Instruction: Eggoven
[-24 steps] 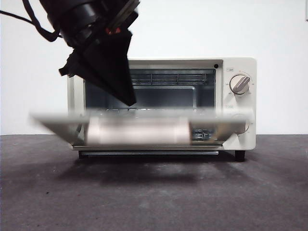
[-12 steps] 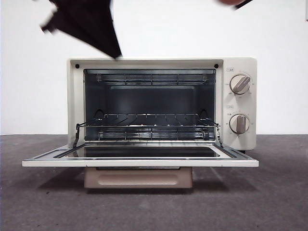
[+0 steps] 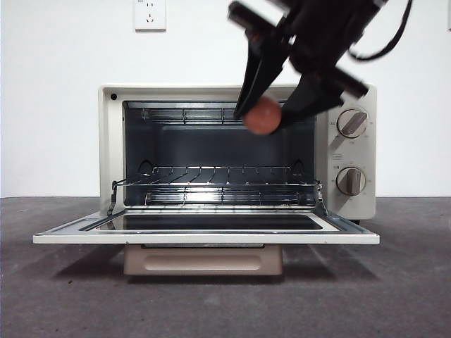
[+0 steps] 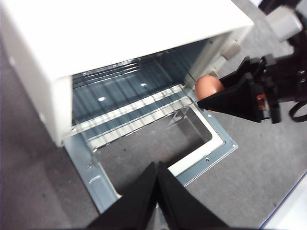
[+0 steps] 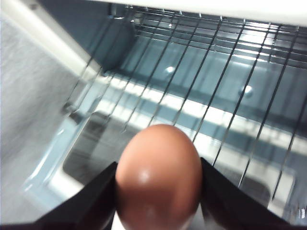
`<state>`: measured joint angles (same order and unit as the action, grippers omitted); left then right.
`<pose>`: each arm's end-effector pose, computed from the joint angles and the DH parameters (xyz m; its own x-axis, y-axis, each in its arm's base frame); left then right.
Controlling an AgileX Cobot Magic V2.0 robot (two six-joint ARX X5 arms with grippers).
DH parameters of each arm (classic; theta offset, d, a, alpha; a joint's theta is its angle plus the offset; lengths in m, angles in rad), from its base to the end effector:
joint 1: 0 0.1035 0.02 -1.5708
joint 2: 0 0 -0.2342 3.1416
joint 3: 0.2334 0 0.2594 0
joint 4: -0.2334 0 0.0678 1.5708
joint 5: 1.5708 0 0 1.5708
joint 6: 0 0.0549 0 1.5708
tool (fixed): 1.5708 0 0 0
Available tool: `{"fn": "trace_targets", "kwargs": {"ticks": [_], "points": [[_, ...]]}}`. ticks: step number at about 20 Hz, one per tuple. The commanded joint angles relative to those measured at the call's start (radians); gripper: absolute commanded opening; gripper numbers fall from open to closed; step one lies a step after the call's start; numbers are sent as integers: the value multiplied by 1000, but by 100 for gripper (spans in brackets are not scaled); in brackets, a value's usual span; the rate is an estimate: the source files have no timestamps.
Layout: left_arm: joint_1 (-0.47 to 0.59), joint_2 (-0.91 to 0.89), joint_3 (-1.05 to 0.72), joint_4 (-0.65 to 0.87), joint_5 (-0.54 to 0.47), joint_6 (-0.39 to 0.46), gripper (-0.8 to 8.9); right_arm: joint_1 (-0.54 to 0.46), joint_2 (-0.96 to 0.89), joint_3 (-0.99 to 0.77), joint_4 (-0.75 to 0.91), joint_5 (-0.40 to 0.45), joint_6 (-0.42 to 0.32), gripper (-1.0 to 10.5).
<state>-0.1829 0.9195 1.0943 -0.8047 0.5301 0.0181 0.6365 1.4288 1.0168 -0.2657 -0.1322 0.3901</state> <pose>0.2006 -0.0653 0.3249 0.5936 -0.6240 -0.5082 0.5691 0.7720 -0.2832 0.2670 0.2063 0.2126 0.5427 0.5650 -0.6215 -0.4296 0.8226 0.3727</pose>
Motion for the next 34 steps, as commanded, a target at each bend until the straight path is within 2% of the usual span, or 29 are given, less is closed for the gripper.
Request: {"fn": "trace_targets", "kwargs": {"ticks": [1,5,16,25,27,29,34], "points": [[64,-6,-36,13,59,19,6,-8,50,21,51,-1,-2,2],[115,-21,-79,35,125,18,6,-34,103,21,109,1,4,2],[116,-25,-82,27,125,14,7,-77,193,21,275,13,18,2],[116,-26,-82,19,125,14,7,-76,254,21,287,21,16,4],[116,-26,-82,18,125,14,7,-69,257,21,287,28,17,68],[116,-26,-82,18,125,14,7,-61,257,21,288,38,17,229],[116,-25,-82,18,125,14,7,-50,256,21,296,74,17,259]]}}
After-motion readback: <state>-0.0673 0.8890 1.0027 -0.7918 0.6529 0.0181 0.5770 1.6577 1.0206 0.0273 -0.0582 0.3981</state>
